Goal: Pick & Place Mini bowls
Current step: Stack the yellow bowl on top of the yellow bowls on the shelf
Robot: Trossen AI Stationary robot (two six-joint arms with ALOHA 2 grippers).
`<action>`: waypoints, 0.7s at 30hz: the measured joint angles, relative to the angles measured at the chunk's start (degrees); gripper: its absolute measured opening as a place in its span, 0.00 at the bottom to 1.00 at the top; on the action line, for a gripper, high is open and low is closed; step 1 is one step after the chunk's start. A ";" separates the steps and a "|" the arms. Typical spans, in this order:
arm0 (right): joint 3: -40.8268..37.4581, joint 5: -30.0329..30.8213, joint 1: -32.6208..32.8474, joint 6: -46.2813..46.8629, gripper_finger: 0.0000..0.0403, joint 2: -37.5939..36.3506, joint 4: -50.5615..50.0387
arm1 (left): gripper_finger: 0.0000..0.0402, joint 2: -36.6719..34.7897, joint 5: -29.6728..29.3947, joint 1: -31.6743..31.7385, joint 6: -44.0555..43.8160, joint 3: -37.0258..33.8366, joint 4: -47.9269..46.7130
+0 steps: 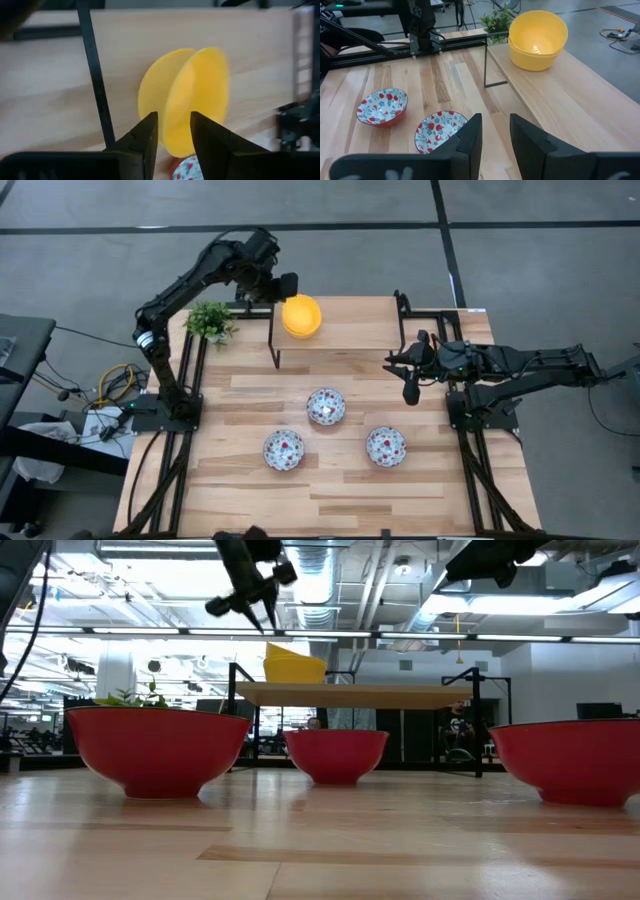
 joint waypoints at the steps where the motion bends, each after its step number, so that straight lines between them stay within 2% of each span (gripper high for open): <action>1: 0.00 0.00 0.00 -0.02 0.22 0.00 0.04 | 0.28 -0.92 -0.72 -0.06 0.06 0.00 0.97; 4: 0.00 0.02 0.00 -0.02 0.22 0.00 0.06 | 0.27 -2.65 -0.55 -0.73 2.55 0.07 5.45; 8: 0.00 0.00 0.00 0.00 0.22 0.00 0.06 | 0.23 -2.56 3.40 -0.85 5.16 -0.18 9.04; 21: 0.00 0.00 0.00 0.01 0.22 0.00 0.06 | 0.13 -2.28 6.09 1.12 5.36 -14.38 16.55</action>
